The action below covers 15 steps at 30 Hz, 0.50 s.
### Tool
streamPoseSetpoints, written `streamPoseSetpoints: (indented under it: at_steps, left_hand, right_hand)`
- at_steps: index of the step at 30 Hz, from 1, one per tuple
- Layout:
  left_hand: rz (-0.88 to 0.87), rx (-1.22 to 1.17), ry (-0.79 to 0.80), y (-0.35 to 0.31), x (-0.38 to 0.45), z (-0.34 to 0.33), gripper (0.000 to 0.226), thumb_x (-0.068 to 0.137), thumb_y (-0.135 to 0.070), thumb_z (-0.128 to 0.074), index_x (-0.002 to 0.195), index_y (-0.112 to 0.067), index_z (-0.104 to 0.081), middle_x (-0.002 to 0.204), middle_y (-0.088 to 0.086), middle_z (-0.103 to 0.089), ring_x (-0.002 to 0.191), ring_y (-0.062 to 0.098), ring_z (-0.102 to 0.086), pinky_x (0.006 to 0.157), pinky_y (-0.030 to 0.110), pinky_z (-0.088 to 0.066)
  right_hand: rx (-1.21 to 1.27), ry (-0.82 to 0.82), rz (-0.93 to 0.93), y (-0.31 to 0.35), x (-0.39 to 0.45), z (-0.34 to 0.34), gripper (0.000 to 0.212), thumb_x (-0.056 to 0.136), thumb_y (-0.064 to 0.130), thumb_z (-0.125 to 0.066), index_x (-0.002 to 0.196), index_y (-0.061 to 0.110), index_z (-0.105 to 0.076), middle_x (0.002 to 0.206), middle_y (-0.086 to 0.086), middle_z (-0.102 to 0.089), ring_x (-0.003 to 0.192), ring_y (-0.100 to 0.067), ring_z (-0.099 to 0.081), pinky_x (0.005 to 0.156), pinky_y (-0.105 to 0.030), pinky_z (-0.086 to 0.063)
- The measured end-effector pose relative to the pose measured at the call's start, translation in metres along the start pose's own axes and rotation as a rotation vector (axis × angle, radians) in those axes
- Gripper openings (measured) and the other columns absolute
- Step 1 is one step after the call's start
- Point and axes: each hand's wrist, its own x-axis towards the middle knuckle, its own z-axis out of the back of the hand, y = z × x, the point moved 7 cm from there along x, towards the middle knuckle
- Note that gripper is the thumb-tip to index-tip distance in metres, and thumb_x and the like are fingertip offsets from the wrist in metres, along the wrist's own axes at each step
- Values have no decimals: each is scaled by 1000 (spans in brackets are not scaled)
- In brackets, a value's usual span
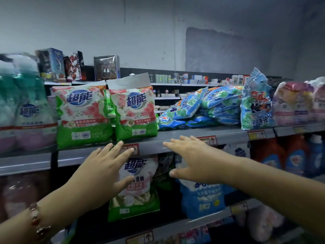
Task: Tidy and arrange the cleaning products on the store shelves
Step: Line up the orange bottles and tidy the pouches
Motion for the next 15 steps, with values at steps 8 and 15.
streamPoseSetpoints:
  at_steps: [8, 15]
  left_hand:
    - [234, 101, 142, 101, -62, -86, 87, 92, -81, -14, 136, -26, -64, 132, 15, -67, 108, 36, -72, 77, 48, -61]
    - [298, -4, 115, 143, -129, -107, 94, 80, -81, -17, 160, -32, -27, 164, 13, -31, 147, 37, -38, 116, 49, -36]
  right_hand:
    - [-14, 77, 142, 55, 23, -21, 82, 100, 54, -50, 161, 33, -1, 170, 5, -1, 156, -18, 5, 123, -35, 8]
    - [102, 145, 240, 150, 69, -73, 82, 99, 56, -50, 161, 36, 0, 169, 9, 0, 156, -16, 4, 124, -35, 6]
